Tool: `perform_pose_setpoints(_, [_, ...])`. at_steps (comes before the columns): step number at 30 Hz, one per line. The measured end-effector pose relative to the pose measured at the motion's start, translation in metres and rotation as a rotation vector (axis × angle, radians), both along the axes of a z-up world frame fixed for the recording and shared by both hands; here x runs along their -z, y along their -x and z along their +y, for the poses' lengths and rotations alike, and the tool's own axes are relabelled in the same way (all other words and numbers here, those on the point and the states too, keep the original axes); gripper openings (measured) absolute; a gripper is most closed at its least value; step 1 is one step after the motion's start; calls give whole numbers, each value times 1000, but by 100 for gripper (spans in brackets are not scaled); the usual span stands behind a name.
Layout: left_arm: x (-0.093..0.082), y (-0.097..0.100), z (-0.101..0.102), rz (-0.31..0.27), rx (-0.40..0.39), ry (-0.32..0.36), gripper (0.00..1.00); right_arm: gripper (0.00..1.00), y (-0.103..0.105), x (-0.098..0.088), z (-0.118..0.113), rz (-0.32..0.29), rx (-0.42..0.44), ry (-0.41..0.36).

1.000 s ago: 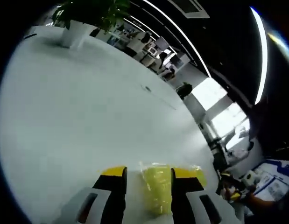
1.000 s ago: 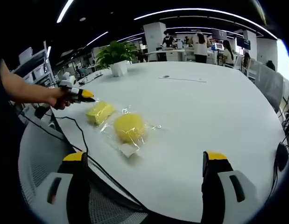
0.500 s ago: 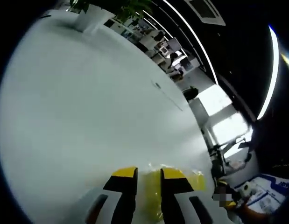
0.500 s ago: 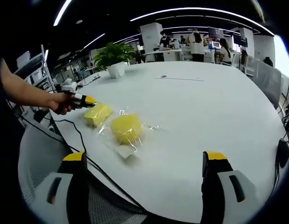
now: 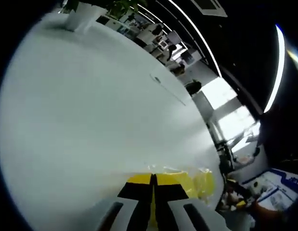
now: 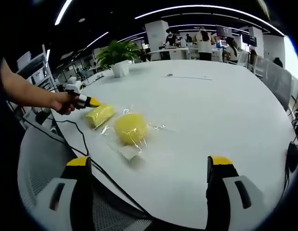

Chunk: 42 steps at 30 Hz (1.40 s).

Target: Compare the silicone blocks by pressing each to a similar depth, holding the contact briefly, and releasing to observe deformation and rebound differences across the visible hardness samples.

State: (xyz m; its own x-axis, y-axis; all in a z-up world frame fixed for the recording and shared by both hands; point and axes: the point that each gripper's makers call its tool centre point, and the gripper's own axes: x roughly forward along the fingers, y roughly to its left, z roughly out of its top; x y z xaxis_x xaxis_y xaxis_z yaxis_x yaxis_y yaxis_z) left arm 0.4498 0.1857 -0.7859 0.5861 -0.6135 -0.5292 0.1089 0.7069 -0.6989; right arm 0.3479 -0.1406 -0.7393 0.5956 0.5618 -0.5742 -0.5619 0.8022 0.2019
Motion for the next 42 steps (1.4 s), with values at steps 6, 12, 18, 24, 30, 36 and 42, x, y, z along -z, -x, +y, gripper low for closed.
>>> perform_pose_setpoints(6, [-9,0,-5,3,-20,25,0,91,1,1,-4,-2,-6,35])
perform_pose_setpoints(12, [-7,-3,-3,-56,-4,-76,0,90,0,-2,-10,-9,4,31])
perform_pose_setpoints(18, [-11,1,-1,-83,24,-120,0,89,0,-4,-9,-14,11,19])
perform_pose_setpoints(24, [-21,5,1,-17,-60,-66,0,89,1,-4,-9,-19,11,14])
perform_pose_setpoints(30, [-36,5,-12,-27,-46,-40,0,88,2,-2,-9,-15,5,16])
perform_pose_setpoints(36, [-64,5,-24,-105,-44,-12,0,97,-6,-12,-12,-80,38,2])
perform_pose_setpoints(42, [-93,5,-33,-181,-4,-29,0,97,-7,-11,-16,-73,52,-14])
